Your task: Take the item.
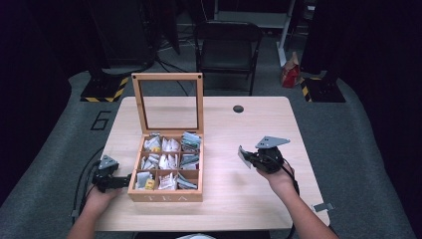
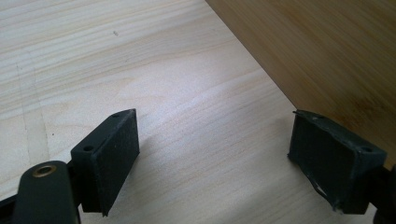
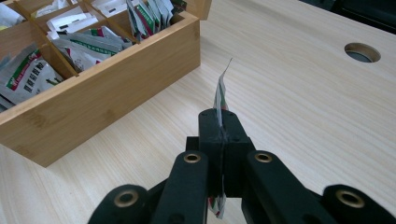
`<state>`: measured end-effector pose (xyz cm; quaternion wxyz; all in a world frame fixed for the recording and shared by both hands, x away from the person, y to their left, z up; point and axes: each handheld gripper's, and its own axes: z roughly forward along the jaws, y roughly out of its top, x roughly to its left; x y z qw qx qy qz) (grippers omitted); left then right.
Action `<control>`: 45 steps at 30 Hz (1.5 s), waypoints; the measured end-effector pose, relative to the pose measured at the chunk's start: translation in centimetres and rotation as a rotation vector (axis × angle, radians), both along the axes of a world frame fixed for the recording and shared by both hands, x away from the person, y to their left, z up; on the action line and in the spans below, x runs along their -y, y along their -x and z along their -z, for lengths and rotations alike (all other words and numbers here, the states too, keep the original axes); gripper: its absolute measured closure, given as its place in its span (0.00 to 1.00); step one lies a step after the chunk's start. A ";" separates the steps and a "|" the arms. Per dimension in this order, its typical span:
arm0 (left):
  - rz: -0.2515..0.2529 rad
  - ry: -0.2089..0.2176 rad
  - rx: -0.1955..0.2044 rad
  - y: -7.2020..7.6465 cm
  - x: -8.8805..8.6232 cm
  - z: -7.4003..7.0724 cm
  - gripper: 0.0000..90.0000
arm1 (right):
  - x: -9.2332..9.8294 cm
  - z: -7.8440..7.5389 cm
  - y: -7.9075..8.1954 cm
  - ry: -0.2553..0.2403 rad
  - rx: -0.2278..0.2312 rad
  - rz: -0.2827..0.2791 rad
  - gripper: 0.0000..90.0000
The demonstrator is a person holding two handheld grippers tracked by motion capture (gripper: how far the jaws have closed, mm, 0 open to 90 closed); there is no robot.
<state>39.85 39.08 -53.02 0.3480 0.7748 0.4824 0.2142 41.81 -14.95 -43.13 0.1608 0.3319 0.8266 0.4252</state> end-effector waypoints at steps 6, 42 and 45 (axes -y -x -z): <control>0.000 0.000 0.000 0.0 0.0 0.0 0.17 | 0.1 0.8 0.0 0.007 -0.004 0.013 0.99; -0.001 0.001 -0.001 0.0 0.0 0.0 0.17 | 0.0 5.3 1.0 0.072 -0.030 0.026 0.97; -0.001 0.001 0.000 0.0 0.0 0.0 0.17 | -0.2 5.5 1.1 0.077 -0.034 0.012 0.97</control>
